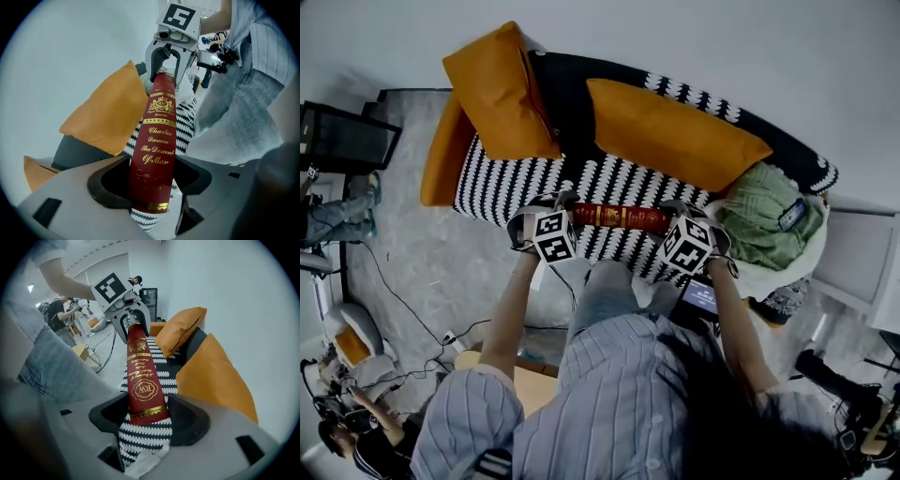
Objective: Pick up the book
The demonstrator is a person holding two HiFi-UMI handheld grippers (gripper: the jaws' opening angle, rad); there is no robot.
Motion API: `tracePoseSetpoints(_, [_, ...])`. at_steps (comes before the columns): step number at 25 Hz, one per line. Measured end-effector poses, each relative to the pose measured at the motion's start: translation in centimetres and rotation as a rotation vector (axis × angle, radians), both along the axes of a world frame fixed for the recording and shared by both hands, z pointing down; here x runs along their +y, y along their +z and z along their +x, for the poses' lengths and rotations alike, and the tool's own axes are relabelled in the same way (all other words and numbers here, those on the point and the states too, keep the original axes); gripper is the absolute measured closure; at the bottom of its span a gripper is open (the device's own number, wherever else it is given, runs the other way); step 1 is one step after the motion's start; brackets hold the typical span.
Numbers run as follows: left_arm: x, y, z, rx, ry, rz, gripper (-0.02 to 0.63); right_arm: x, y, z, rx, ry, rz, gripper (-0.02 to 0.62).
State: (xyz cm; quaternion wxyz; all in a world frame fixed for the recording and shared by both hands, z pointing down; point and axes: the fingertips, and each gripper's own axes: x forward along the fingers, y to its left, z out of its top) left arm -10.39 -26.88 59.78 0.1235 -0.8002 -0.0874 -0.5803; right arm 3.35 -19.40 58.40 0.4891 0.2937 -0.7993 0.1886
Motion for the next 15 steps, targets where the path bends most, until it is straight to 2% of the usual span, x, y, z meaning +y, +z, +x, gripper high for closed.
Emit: tracePoseSetpoints(15, [9.8,-2.7,1.8,-0.019,-0.181,0.081,0.319,7.2,-1.7,3.1,-0.006,-0.188,0.06,0.325])
